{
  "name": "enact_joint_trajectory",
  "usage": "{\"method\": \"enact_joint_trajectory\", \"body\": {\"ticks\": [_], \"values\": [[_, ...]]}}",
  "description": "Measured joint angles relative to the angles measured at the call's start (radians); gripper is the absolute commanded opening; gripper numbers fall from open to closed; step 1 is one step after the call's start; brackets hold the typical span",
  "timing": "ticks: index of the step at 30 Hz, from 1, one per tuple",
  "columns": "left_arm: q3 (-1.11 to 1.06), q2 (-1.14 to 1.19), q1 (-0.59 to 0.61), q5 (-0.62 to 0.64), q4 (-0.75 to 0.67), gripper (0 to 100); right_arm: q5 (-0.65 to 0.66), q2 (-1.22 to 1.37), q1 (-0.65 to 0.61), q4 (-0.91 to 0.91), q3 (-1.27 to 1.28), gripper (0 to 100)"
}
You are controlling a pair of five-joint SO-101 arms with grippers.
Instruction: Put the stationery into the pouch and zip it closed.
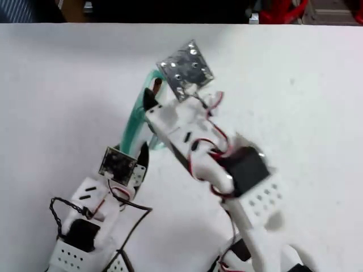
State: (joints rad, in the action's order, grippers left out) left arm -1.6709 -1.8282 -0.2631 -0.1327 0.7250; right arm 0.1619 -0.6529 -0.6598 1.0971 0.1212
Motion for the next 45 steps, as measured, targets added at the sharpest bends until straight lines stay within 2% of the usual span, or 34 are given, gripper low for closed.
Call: {"method": "enact_joint_trajectory", "body": {"ticks": [7, 16, 23, 27, 29, 31, 33, 38, 43, 45], "values": [[0.000, 0.000, 0.000, 0.000, 0.000, 8, 0.081, -0.018, -0.006, 0.170, -0.057, 22.0], [0.000, 0.000, 0.000, 0.000, 0.000, 8, 0.086, -0.028, -0.123, 0.183, 0.008, 22.3], [0.000, 0.000, 0.000, 0.000, 0.000, 8, 0.124, -0.034, -0.137, 0.252, 0.025, 22.3], [0.000, 0.000, 0.000, 0.000, 0.000, 8, 0.126, -0.034, -0.137, 0.218, 0.071, 21.4], [0.000, 0.000, 0.000, 0.000, 0.000, 8, 0.126, -0.032, -0.135, 0.169, 0.097, 15.2], [0.000, 0.000, 0.000, 0.000, 0.000, 8, 0.126, -0.018, -0.135, 0.127, 0.114, 1.8], [0.000, 0.000, 0.000, 0.000, 0.000, 9, 0.126, -0.005, -0.129, 0.098, 0.120, 4.0], [0.015, 0.009, 0.002, 0.005, 0.005, 20, 0.129, -0.006, -0.100, 0.057, 0.121, 1.9], [0.181, 0.011, 0.063, 0.180, 0.172, 23, 0.129, -0.021, -0.060, 0.044, 0.121, 1.8], [0.265, 0.008, 0.074, 0.204, 0.259, 23, 0.129, -0.021, -0.041, 0.044, 0.121, 1.8]]}}
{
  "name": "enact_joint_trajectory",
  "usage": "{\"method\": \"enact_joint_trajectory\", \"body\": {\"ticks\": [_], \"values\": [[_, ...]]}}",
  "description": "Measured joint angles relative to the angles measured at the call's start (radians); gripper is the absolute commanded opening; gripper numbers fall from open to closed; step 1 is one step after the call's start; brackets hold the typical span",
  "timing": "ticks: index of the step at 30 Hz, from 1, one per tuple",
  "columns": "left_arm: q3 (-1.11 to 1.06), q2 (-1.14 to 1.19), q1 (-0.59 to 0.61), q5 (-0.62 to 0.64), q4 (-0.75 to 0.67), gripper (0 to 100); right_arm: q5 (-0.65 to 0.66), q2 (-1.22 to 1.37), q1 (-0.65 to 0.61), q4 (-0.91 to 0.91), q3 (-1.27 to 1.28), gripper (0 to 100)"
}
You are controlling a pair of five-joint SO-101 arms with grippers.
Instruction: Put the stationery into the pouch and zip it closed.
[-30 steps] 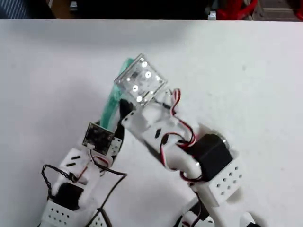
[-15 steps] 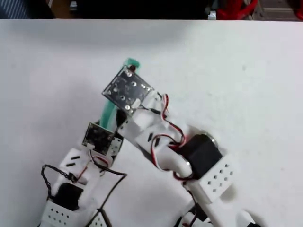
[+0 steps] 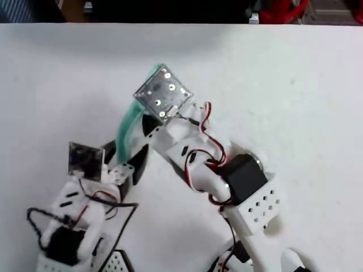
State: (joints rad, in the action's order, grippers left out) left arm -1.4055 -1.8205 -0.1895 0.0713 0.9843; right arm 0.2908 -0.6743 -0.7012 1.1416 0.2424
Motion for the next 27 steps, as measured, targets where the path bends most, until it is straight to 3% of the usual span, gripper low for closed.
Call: {"method": "enact_joint_trajectory", "body": {"ticks": [4, 10, 14, 22, 27], "values": [[0.121, -0.006, 0.005, 0.006, 0.089, 23, -0.002, 0.000, 0.017, 0.000, 0.000, 1.8], [0.222, -0.008, 0.005, 0.006, 0.092, 23, -0.002, 0.000, 0.014, 0.012, 0.000, 1.8], [0.218, -0.008, -0.017, 0.006, 0.028, 22, -0.002, -0.002, -0.026, 0.041, 0.000, 1.8], [0.097, -0.008, -0.089, -0.034, -0.141, 2, -0.002, -0.002, -0.037, 0.064, -0.002, 1.8], [0.068, -0.009, -0.135, -0.092, -0.173, 2, -0.002, -0.035, -0.040, 0.064, -0.002, 1.8]]}}
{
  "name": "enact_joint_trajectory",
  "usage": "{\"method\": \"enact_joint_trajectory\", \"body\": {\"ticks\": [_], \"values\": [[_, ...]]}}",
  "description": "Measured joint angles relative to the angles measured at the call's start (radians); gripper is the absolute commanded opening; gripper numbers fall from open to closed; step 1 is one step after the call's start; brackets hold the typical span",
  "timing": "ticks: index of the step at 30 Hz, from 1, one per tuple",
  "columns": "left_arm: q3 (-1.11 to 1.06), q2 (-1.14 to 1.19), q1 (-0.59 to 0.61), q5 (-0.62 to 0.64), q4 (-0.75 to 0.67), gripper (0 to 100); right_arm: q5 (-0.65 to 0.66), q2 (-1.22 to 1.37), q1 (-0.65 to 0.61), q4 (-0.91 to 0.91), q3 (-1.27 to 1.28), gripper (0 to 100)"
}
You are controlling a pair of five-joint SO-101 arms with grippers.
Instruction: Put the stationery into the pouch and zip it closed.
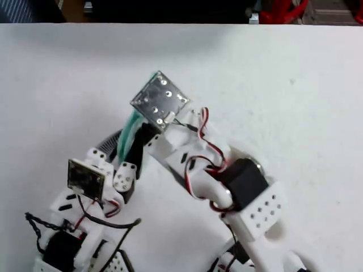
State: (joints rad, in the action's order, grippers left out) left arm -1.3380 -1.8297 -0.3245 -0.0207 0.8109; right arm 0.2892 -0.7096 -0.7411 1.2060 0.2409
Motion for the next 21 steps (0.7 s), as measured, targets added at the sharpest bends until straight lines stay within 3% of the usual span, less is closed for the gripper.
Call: {"method": "enact_joint_trajectory", "body": {"ticks": [8, 14, 21], "values": [[0.015, -0.003, -0.008, -0.014, 0.049, 2, 0.075, 0.000, 0.095, -0.112, -0.034, 1.8], [0.040, -0.003, -0.006, -0.014, 0.091, 2, 0.078, 0.173, 0.149, -0.141, -0.157, 1.8], [0.040, -0.003, 0.002, -0.015, 0.091, 2, 0.080, 0.359, 0.322, -0.141, -0.311, 1.8]]}}
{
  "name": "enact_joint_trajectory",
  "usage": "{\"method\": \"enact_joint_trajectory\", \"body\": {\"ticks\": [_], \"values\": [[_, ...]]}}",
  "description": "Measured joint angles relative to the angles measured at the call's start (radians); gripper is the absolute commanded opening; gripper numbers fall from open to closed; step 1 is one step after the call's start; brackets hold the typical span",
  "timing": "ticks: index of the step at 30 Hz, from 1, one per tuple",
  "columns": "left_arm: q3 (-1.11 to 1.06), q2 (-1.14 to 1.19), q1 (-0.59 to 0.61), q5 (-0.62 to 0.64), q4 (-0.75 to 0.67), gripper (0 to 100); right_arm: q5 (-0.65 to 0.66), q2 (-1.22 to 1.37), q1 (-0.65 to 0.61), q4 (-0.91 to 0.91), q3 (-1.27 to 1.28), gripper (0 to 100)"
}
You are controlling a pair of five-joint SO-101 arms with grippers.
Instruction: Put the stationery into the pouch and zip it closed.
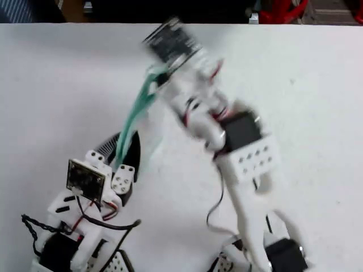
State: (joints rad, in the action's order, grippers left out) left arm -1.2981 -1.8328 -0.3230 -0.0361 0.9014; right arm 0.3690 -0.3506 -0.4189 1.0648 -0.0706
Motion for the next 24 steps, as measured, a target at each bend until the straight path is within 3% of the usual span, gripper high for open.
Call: {"method": "enact_joint_trajectory", "body": {"ticks": [4, 17, 19, 22, 24], "values": [[0.000, 0.000, -0.006, -0.002, 0.000, 2, 0.002, 0.091, 0.071, 0.002, -0.072, 1.8], [-0.002, 0.008, 0.000, -0.002, -0.002, 2, 0.003, 0.348, 0.132, 0.021, -0.336, 1.9], [-0.002, 0.008, 0.000, -0.002, -0.002, 2, 0.003, 0.353, 0.133, 0.069, -0.364, 7.3], [-0.003, 0.005, 0.000, -0.002, -0.002, 2, 0.002, 0.348, 0.138, 0.189, -0.417, 27.2], [-0.011, 0.003, -0.008, -0.002, -0.002, 2, -0.029, 0.321, 0.141, 0.304, -0.465, 33.7]]}}
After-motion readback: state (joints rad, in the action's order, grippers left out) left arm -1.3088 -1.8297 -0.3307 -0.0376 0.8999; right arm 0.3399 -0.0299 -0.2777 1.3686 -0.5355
